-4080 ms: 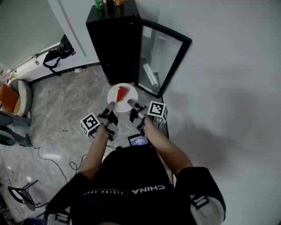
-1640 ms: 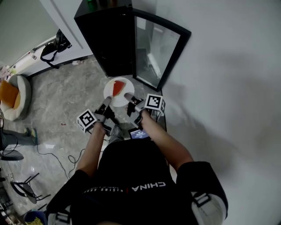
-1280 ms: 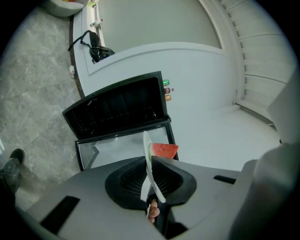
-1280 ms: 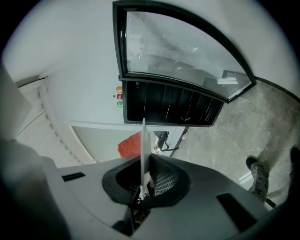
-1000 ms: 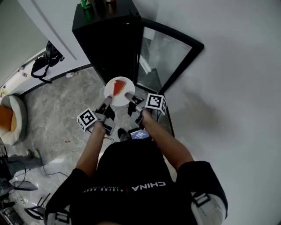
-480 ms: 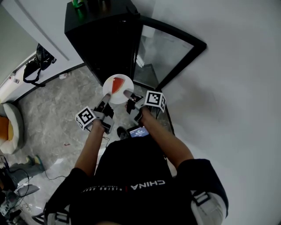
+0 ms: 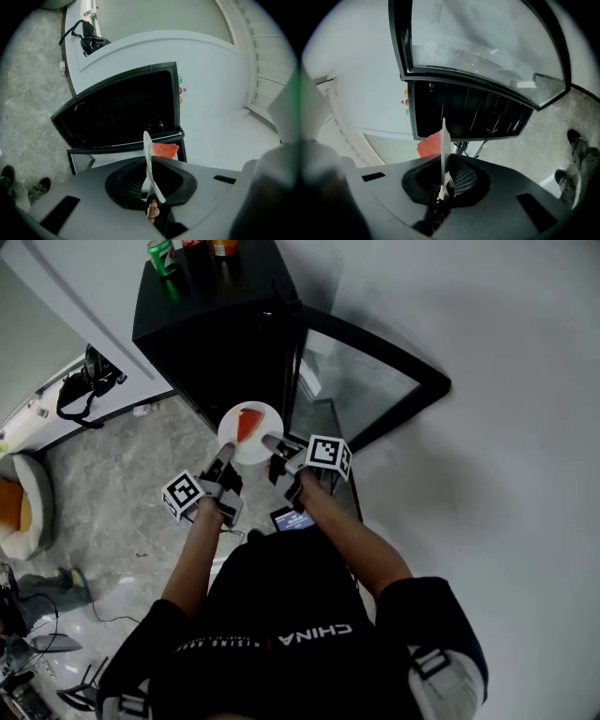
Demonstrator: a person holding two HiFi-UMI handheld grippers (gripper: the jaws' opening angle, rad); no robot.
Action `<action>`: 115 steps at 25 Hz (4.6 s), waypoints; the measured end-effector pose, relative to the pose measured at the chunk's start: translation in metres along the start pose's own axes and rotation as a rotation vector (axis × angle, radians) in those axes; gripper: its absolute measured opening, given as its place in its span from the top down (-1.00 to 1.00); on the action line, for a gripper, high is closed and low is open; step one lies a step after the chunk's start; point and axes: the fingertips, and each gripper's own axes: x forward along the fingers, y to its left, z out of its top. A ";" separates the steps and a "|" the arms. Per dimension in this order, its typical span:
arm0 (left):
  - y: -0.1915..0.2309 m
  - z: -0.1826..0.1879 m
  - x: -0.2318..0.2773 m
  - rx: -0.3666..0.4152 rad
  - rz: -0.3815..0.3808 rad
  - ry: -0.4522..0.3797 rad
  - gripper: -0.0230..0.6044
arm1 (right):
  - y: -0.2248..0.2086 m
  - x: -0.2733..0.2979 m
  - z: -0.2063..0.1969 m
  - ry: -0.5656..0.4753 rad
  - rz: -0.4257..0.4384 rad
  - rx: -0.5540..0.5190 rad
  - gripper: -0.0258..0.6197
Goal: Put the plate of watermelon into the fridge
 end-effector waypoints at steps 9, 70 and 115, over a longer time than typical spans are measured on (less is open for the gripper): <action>-0.067 0.012 -0.013 -0.001 -0.025 -0.096 0.82 | 0.068 -0.011 -0.001 0.066 0.010 -0.060 0.83; -0.073 0.002 -0.007 -0.025 -0.056 0.008 0.80 | 0.079 -0.012 -0.005 -0.193 0.027 -0.014 0.83; -0.031 0.021 0.009 -0.081 0.041 -0.135 0.85 | 0.055 -0.017 -0.024 -0.145 -0.306 -0.410 0.59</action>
